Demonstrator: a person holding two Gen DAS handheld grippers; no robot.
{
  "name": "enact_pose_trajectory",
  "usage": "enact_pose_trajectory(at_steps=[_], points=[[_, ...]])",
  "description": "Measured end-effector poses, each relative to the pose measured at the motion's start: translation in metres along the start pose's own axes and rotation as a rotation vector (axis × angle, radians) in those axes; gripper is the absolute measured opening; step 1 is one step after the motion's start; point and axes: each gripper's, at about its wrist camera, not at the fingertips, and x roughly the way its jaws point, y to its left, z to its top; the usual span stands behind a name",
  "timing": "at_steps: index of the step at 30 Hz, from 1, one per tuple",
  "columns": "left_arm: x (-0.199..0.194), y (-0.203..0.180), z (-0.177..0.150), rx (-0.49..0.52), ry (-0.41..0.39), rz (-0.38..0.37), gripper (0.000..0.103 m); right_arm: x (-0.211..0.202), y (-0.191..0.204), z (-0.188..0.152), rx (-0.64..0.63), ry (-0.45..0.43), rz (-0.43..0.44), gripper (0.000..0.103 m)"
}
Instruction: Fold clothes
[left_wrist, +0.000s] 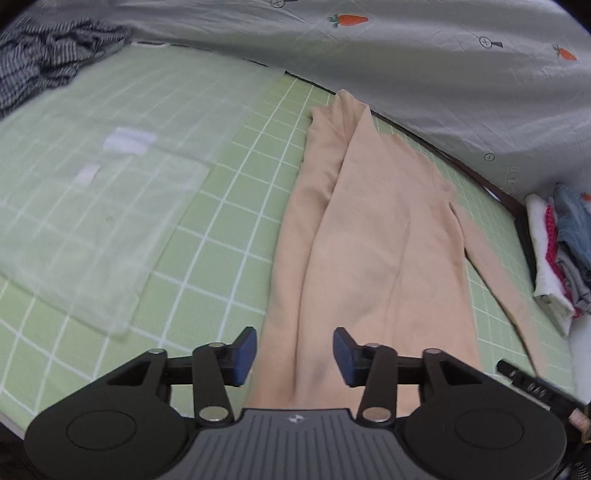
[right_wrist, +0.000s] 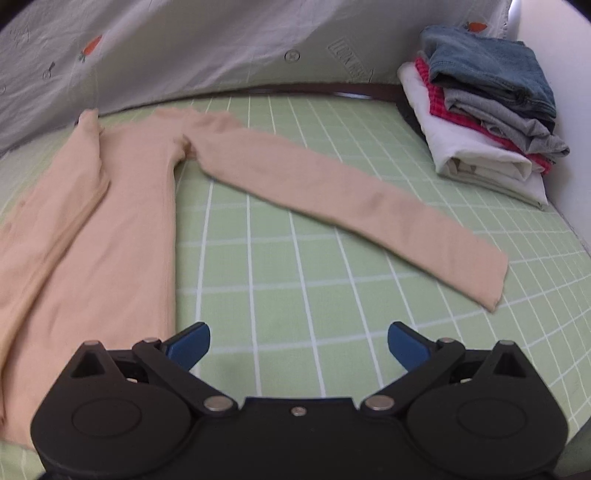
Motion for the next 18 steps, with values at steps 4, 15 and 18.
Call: enact_pose_trajectory(at_steps=[4, 15, 18], points=[[0.018, 0.002, 0.022, 0.016, 0.008, 0.020, 0.067, 0.006, 0.018, 0.023, 0.009, -0.038, 0.056, 0.103], [0.081, -0.010, 0.117, 0.110, 0.005, 0.039, 0.075, 0.055, 0.127, 0.089, -0.167, -0.085, 0.218, 0.103], [0.103, -0.010, 0.142, 0.093, 0.006, 0.054, 0.075, 0.075, 0.156, 0.107, -0.228, -0.083, 0.236, 0.103]])
